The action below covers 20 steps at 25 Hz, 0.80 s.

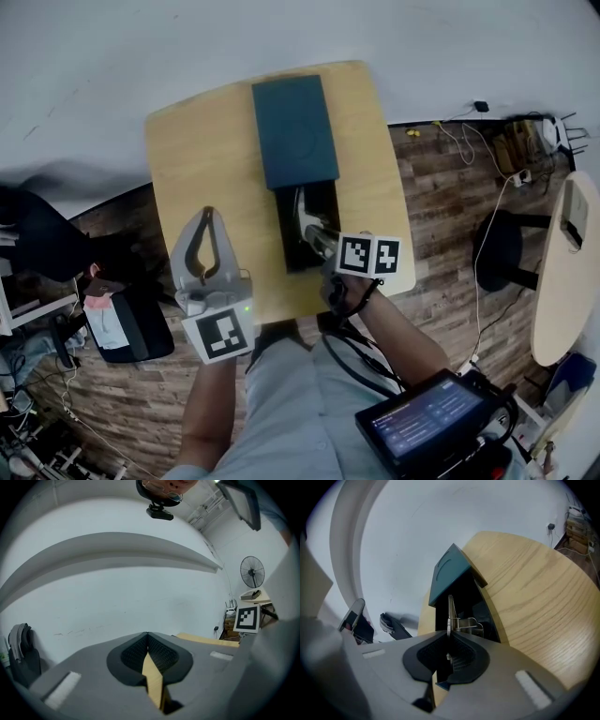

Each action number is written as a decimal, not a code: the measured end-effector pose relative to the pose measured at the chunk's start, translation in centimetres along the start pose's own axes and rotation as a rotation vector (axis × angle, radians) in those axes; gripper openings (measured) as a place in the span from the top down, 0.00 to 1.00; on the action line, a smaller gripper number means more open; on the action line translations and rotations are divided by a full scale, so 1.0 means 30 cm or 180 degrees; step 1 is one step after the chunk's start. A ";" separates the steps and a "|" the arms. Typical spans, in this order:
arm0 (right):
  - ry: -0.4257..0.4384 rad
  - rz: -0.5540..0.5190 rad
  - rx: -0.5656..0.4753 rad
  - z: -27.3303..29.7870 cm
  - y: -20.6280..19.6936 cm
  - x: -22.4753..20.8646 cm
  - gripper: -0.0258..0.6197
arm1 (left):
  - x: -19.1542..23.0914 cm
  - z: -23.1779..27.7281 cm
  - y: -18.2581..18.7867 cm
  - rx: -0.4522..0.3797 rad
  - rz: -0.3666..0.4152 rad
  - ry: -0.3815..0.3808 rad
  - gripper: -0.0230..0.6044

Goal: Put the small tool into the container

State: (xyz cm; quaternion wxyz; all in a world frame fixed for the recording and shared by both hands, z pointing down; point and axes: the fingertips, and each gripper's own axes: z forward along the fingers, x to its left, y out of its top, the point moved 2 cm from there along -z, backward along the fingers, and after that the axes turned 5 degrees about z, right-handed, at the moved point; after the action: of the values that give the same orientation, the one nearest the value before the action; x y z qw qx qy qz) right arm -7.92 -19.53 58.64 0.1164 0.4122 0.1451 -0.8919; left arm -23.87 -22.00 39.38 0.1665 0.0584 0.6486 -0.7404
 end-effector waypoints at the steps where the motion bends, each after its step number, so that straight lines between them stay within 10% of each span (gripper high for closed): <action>1: -0.0022 -0.0004 0.0007 0.005 0.008 -0.001 0.95 | 0.003 0.001 0.000 0.0000 0.0000 0.0002 0.95; 20: -0.0181 -0.0210 0.0023 0.068 0.060 -0.019 0.91 | 0.050 -0.022 -0.019 0.0058 0.0005 0.0088 0.95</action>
State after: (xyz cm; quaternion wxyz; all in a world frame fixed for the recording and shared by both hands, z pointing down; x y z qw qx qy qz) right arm -8.40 -21.87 60.05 0.0895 0.3820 0.1520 -0.9072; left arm -25.56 -21.55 39.36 0.1576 0.0707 0.6440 -0.7453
